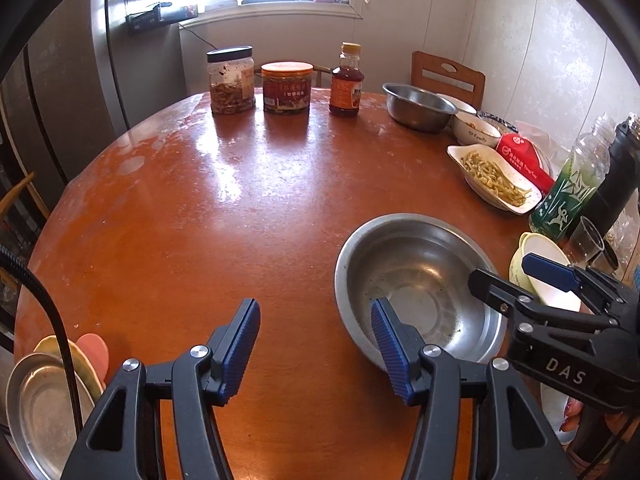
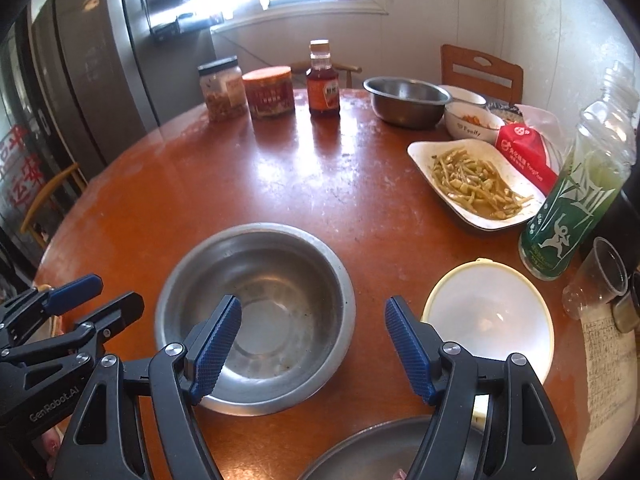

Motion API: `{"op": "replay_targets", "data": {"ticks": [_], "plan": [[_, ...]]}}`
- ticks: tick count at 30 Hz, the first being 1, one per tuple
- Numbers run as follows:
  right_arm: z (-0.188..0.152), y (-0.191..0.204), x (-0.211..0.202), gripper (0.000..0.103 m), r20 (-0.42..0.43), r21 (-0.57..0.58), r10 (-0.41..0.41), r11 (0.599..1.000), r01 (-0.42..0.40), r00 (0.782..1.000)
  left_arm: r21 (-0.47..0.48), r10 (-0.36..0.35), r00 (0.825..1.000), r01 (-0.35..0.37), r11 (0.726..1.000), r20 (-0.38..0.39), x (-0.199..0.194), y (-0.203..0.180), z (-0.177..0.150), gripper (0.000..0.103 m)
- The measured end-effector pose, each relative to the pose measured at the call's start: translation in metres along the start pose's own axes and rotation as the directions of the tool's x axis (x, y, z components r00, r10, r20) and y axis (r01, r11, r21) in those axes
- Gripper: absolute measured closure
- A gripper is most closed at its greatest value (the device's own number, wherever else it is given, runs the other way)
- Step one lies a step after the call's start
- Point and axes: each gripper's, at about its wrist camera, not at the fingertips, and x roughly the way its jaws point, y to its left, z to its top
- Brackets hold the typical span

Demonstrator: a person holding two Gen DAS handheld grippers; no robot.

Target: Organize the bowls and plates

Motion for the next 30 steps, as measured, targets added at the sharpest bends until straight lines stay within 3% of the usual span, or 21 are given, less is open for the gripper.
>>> {"op": "replay_targets", "data": {"ticks": [12,15,18,22,30], "plan": [[0.006,-0.004,0.033,0.027,-0.148,-0.004,-0.026,1.000,0.026,0.989,-0.002,-0.072,0.995,0.072,0.997,-0.072,0.029,-0.009,0.004,0.044],[0.007,-0.006,0.037,0.041,-0.161,0.004,-0.014,1.000,0.014,0.987,-0.017,-0.090,0.991,0.089,0.996,-0.099,0.037,-0.010,0.003,0.044],[0.006,-0.003,0.036,0.053,-0.151,0.004,0.017,1.000,-0.017,0.988,-0.061,-0.171,0.976,0.164,0.985,-0.132,0.046,-0.007,0.001,0.045],[0.005,0.000,0.032,0.069,-0.128,-0.001,0.042,0.999,-0.042,0.991,-0.050,-0.173,0.979,0.169,0.984,-0.109,0.042,-0.007,0.000,0.047],[0.000,0.012,0.024,0.070,-0.099,-0.006,0.075,0.997,-0.076,0.992,-0.051,-0.147,0.988,0.145,0.988,-0.049,0.020,0.002,0.000,0.047]]}}
